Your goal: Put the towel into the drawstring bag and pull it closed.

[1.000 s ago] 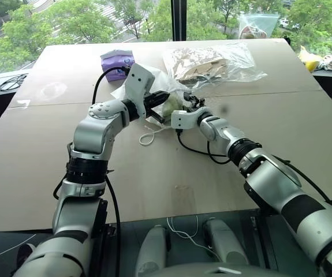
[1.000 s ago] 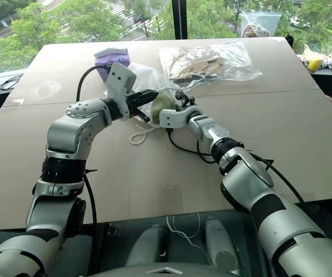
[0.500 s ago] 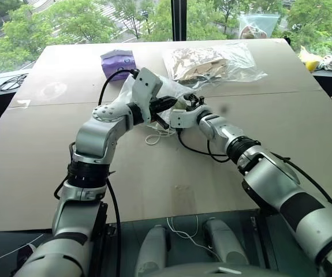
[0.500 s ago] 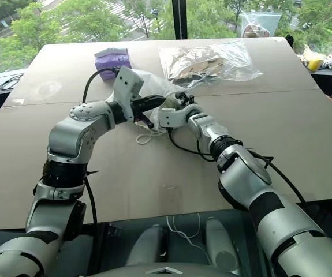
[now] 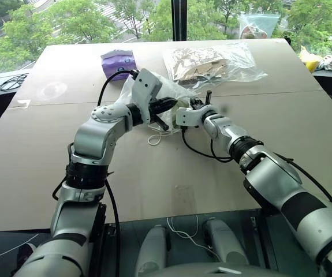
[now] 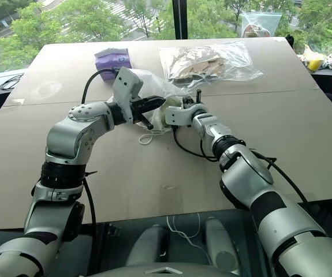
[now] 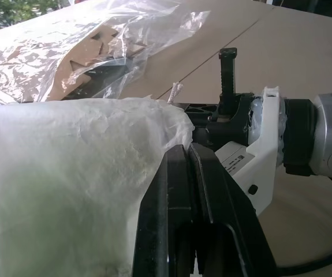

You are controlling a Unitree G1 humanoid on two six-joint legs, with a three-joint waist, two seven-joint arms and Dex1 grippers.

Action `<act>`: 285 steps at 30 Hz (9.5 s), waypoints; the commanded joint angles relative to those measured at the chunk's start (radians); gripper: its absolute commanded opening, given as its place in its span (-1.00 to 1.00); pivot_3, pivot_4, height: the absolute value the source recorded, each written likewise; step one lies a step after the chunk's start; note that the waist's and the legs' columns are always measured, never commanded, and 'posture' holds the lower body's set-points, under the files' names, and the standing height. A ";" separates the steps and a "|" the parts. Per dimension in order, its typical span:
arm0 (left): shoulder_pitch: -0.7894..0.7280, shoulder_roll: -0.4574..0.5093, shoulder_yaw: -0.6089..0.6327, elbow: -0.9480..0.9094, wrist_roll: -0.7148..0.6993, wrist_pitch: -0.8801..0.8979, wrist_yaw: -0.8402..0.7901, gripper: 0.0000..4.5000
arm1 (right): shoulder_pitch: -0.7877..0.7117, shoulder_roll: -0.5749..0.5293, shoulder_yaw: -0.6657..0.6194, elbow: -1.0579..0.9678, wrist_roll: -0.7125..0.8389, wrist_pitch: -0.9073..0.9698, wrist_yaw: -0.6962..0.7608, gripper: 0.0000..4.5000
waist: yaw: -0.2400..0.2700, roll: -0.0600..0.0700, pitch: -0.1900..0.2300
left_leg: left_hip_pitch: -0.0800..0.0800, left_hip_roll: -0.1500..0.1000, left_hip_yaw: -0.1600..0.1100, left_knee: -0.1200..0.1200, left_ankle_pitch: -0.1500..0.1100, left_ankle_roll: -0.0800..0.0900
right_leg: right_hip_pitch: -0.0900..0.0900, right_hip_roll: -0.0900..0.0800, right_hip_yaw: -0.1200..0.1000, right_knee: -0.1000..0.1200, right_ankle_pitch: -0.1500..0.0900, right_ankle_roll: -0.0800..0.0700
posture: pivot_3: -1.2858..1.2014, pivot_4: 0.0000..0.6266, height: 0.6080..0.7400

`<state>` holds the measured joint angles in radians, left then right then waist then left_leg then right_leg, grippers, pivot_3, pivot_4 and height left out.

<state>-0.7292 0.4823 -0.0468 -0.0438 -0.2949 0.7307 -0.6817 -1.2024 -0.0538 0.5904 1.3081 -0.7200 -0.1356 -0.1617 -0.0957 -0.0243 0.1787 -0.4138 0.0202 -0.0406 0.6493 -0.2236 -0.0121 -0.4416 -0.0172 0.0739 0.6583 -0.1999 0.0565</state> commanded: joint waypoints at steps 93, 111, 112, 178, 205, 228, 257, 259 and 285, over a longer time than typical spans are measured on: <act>-0.028 -0.139 -0.061 0.211 0.147 -0.299 0.162 -1.00 | 0.926 0.023 -0.646 -1.539 1.571 0.675 0.536 -0.98 | 0.042 0.001 0.000 | -0.001 0.002 0.000 0.003 0.000 0.000 | 0.001 0.001 -0.001 -0.001 -0.003 0.005 | 0.03 -0.52 1.00; -0.034 -0.237 -0.038 0.193 0.131 -0.264 0.170 -1.00 | 1.034 -0.459 -0.323 -1.483 0.926 0.369 0.792 -0.98 | 0.051 0.000 0.000 | 0.000 0.001 0.002 0.003 0.000 0.000 | 0.001 0.002 0.000 -0.002 -0.003 0.005 | 0.03 -0.52 1.00; -0.033 -0.237 -0.038 0.193 0.131 -0.263 0.170 -1.00 | 1.015 -0.459 -0.320 -1.458 0.888 0.328 0.779 -0.86 | 0.050 0.000 0.000 | 0.000 0.001 0.002 0.003 0.000 0.000 | 0.001 0.002 0.000 -0.001 -0.003 0.005 | 0.03 -0.52 1.00; 0.006 -0.244 -0.042 0.179 0.145 -0.247 0.187 -1.00 | 0.852 -0.023 -0.434 -1.372 0.981 0.797 0.546 -0.95 | 0.051 0.000 -0.001 | 0.001 0.001 0.001 0.003 0.000 0.000 | 0.003 0.002 -0.001 -0.001 -0.003 0.004 | 0.03 -0.52 1.00; 0.012 -0.249 -0.045 0.181 0.156 -0.251 0.192 -1.00 | 0.857 0.069 -0.598 -1.312 1.176 0.909 0.514 -0.59 | 0.049 -0.001 -0.002 | 0.003 0.002 0.001 0.003 0.000 0.000 | 0.004 0.002 0.000 0.000 -0.003 0.005 | 0.03 -0.52 1.00; 0.025 -0.248 -0.060 0.181 0.163 -0.258 0.189 -1.00 | 0.979 -0.258 -0.482 -1.664 1.463 0.845 1.066 -0.92 | 0.051 -0.002 -0.001 | 0.011 0.002 0.001 0.000 0.000 0.000 | 0.014 0.001 -0.001 -0.008 -0.004 0.004 | 0.03 -0.52 1.00; 0.036 -0.270 -0.077 0.188 0.178 -0.269 0.190 -1.00 | 0.757 -0.811 -0.007 -1.567 0.712 0.300 1.456 -0.92 | 0.058 -0.002 -0.001 | 0.001 0.001 -0.001 0.001 0.000 0.000 | 0.009 0.001 -0.003 -0.014 -0.003 0.005 | 0.03 -0.52 1.00; 0.037 -0.271 -0.078 0.188 0.178 -0.269 0.189 -1.00 | 0.738 -0.819 0.019 -1.543 0.630 0.203 1.455 -0.92 | 0.060 -0.002 -0.001 | 0.001 0.001 -0.001 0.002 0.000 0.000 | 0.009 0.000 -0.003 -0.014 -0.002 0.006 | 0.03 -0.52 1.00; 0.059 -0.297 -0.097 0.090 0.135 -0.209 0.137 -1.00 | 0.736 -0.276 -0.699 -1.558 1.456 0.588 0.938 -0.92 | 0.059 -0.002 0.000 | 0.014 0.001 -0.004 0.000 0.000 0.000 | 0.025 0.000 -0.005 -0.017 -0.002 0.005 | 0.03 -0.52 1.00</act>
<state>-0.6629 0.1921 -0.1298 0.1094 -0.1357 0.5199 -0.5246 -0.4374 -0.3426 -0.0450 -0.2014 0.6590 0.4410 0.8211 -0.0368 -0.0261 0.1791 -0.3993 0.0209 -0.0448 0.6486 -0.2239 -0.0117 -0.4165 -0.0170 0.0687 0.6412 -0.2024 0.0615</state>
